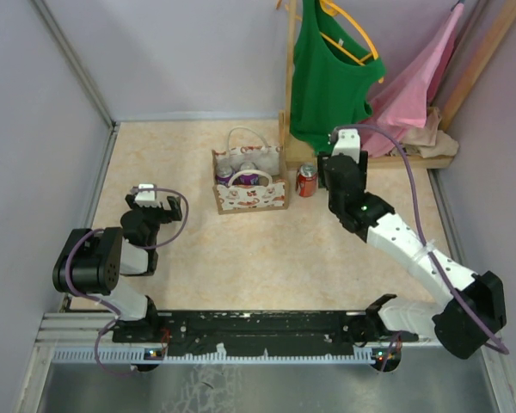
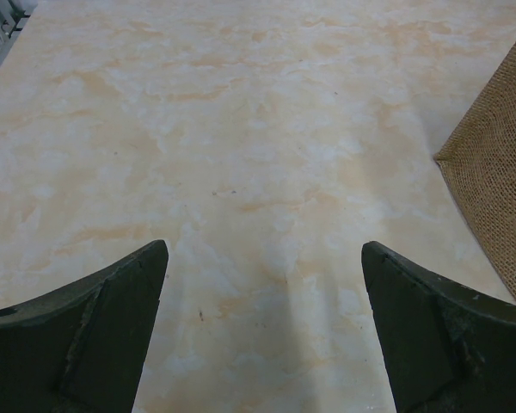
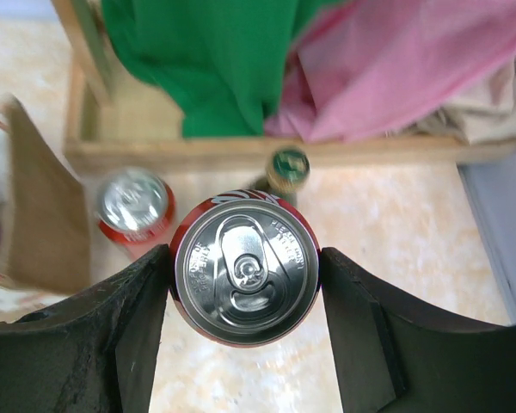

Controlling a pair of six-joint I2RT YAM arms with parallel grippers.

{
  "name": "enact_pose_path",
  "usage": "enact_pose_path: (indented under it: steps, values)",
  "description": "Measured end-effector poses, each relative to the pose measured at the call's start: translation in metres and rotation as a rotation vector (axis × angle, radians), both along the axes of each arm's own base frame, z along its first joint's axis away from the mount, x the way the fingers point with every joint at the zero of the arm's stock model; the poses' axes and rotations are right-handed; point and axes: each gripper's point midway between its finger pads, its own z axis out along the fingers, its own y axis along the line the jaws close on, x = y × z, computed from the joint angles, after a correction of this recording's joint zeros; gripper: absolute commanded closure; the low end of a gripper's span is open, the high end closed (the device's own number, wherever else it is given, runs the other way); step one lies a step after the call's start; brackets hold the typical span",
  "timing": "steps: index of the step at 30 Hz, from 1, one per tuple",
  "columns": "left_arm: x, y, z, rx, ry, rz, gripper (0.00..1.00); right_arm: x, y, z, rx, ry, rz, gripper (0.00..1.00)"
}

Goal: Take the beverage out of the canvas bag

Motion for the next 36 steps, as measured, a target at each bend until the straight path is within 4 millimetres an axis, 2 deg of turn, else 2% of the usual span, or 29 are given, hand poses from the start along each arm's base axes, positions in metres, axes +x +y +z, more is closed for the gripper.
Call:
enact_pose_path:
  steps: [3, 6, 9, 16, 27, 32, 35, 36]
  values:
    - [0.0, 0.0, 0.0, 0.0, 0.0, 0.0, 0.0, -0.011, -0.015, -0.04, -0.011, 0.093, -0.041, 1.0]
    - [0.0, 0.0, 0.0, 0.0, 0.0, 0.0, 0.0, -0.02, -0.028, -0.068, -0.006, 0.15, -0.077, 1.0]
    - [0.0, 0.0, 0.0, 0.0, 0.0, 0.0, 0.0, -0.028, -0.038, -0.086, 0.015, 0.175, -0.111, 1.0]
    - [0.0, 0.0, 0.0, 0.0, 0.0, 0.0, 0.0, -0.031, -0.047, -0.107, 0.066, 0.212, -0.146, 1.0]
    - [0.0, 0.0, 0.0, 0.0, 0.0, 0.0, 0.0, -0.026, -0.032, -0.148, 0.096, 0.329, -0.117, 1.0]
    - [0.0, 0.0, 0.0, 0.0, 0.0, 0.0, 0.0, -0.022, -0.032, -0.156, 0.098, 0.344, -0.121, 0.83]
    - [0.0, 0.0, 0.0, 0.0, 0.0, 0.0, 0.0, -0.02, -0.031, -0.158, 0.104, 0.339, -0.125, 0.6]
    - [0.0, 0.0, 0.0, 0.0, 0.0, 0.0, 0.0, -0.019, -0.03, -0.158, 0.108, 0.337, -0.126, 0.46]
